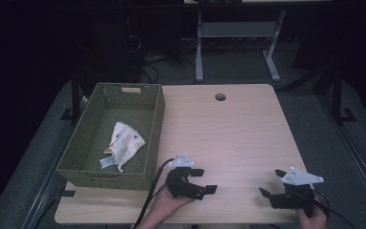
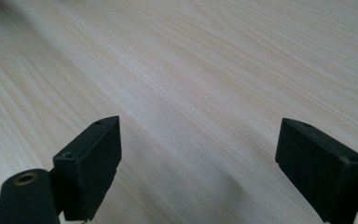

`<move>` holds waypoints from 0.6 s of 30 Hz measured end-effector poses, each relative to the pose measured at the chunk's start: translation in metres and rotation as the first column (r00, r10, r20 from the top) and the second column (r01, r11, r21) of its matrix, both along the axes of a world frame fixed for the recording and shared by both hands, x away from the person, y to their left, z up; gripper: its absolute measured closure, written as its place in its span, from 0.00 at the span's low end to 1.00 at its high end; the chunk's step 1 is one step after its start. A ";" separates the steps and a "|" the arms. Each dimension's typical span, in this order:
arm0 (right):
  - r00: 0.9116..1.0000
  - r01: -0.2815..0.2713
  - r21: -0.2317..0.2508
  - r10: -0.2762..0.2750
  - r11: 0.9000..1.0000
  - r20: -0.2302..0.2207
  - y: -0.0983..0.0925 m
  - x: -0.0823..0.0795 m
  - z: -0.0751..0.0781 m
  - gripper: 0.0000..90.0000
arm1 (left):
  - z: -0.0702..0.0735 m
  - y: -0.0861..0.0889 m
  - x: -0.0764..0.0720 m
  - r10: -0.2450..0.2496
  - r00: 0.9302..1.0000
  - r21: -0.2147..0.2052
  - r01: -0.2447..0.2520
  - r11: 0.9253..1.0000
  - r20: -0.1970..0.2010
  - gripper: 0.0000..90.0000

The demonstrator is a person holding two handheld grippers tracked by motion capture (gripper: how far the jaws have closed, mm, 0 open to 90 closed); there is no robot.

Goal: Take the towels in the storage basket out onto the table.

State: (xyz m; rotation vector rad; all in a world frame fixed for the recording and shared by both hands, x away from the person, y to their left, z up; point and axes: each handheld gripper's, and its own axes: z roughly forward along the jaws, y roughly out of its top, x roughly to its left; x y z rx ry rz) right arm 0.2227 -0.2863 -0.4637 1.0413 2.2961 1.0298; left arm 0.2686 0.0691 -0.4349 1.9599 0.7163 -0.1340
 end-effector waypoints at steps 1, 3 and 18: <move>1.000 -0.006 -0.002 0.006 1.000 0.004 0.001 0.000 0.000 0.16 | 0.005 -0.001 0.002 0.001 1.000 0.010 -0.001 1.000 0.012 0.20; 1.000 -0.012 -0.003 0.012 1.000 0.004 0.002 0.000 0.000 0.16 | 0.009 -0.001 0.004 0.002 1.000 0.008 -0.003 1.000 0.020 0.20; 1.000 -0.024 0.001 0.024 1.000 0.008 0.002 -0.001 0.002 0.16 | 0.046 -0.004 0.034 -0.013 1.000 0.073 0.013 0.997 0.012 0.21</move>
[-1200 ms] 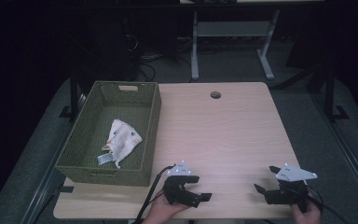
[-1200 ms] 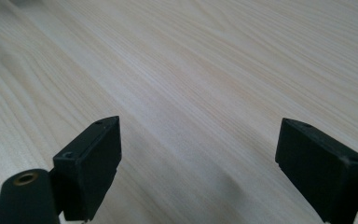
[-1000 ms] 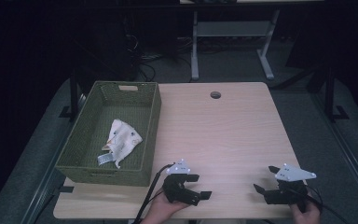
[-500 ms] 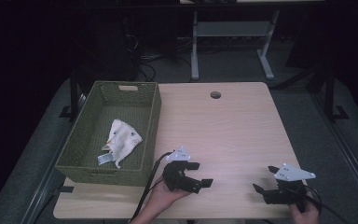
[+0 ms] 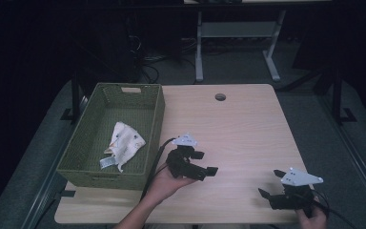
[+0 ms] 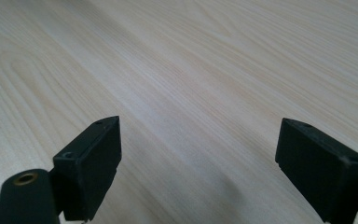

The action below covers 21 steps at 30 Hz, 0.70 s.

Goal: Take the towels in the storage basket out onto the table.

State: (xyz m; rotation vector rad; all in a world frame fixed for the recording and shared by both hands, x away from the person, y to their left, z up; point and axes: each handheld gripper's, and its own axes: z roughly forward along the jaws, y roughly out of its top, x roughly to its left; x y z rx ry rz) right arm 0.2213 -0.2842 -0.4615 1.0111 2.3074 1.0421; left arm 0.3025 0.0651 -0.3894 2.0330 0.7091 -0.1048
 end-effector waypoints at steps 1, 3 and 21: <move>1.000 -0.006 0.000 0.006 1.000 0.002 0.001 0.000 0.000 0.16 | 0.004 0.001 0.004 -0.004 1.000 -0.003 0.004 1.000 -0.020 0.21; 1.000 -0.009 -0.003 0.009 1.000 -0.002 0.002 0.000 0.000 0.16 | 0.005 0.002 0.007 -0.003 1.000 0.002 0.003 1.000 -0.021 0.20; 1.000 -0.013 0.005 0.013 1.000 0.000 0.006 -0.001 0.001 0.16 | 0.035 0.019 0.027 -0.004 1.000 0.037 0.005 0.999 -0.017 0.18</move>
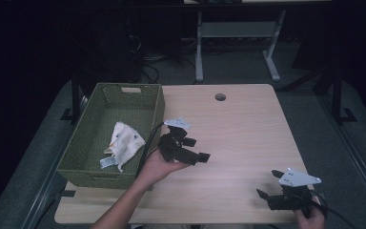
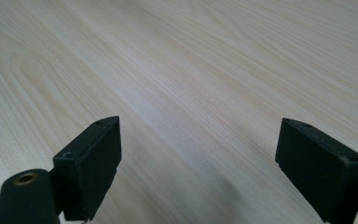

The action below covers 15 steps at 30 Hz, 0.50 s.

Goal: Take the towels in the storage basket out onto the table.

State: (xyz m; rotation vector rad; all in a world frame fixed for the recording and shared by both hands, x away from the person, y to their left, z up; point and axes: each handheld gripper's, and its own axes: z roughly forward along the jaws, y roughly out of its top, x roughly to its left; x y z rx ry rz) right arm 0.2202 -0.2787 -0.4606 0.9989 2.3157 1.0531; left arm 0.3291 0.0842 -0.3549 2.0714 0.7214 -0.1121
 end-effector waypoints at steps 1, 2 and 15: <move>1.000 0.000 0.000 0.000 1.000 0.001 0.000 0.000 0.000 0.16 | 0.002 0.002 0.002 -0.001 1.000 0.006 0.001 1.000 -0.003 0.18; 1.000 0.000 0.000 0.000 1.000 0.001 0.000 0.000 0.000 0.16 | 0.002 0.002 0.002 -0.001 1.000 0.006 0.001 1.000 -0.003 0.18; 1.000 -0.003 0.005 0.003 1.000 0.004 0.001 -0.001 0.002 0.16 | 0.014 0.025 0.011 -0.003 1.000 -0.028 0.002 1.000 -0.029 0.18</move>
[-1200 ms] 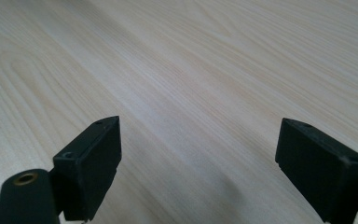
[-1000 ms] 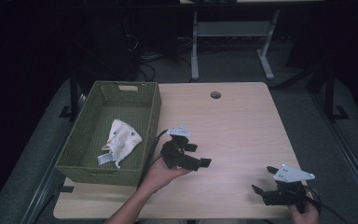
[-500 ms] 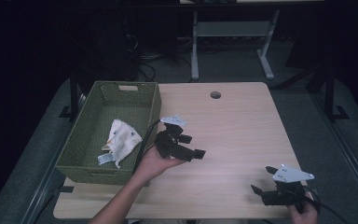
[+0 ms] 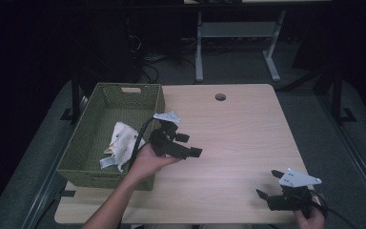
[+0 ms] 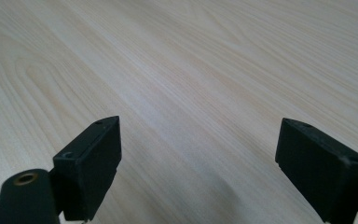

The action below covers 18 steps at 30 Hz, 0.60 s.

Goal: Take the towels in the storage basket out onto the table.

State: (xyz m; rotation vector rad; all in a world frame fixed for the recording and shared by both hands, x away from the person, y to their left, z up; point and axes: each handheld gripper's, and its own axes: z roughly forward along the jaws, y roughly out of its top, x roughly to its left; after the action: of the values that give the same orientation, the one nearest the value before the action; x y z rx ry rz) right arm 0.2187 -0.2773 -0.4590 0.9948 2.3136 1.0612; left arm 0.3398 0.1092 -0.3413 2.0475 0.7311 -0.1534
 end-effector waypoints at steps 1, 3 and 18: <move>1.000 -0.001 -0.002 0.001 1.000 -0.002 0.000 0.000 0.000 0.16 | 0.002 0.003 0.002 0.004 1.000 -0.021 -0.004 1.000 -0.016 0.18; 1.000 -0.002 -0.001 0.002 1.000 -0.003 0.000 0.000 0.000 0.16 | 0.004 0.007 0.004 0.009 1.000 -0.022 -0.009 1.000 -0.019 0.19; 1.000 -0.011 -0.005 0.011 1.000 0.004 0.001 -0.001 0.000 0.16 | 0.023 0.082 0.028 0.103 0.991 -0.063 -0.108 0.992 -0.081 0.19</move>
State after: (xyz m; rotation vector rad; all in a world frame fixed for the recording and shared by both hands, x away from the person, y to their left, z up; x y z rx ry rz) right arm 0.2174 -0.2765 -0.4586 0.9780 2.3199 1.0609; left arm 0.3677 0.1907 -0.3188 1.9431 0.8688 -0.1952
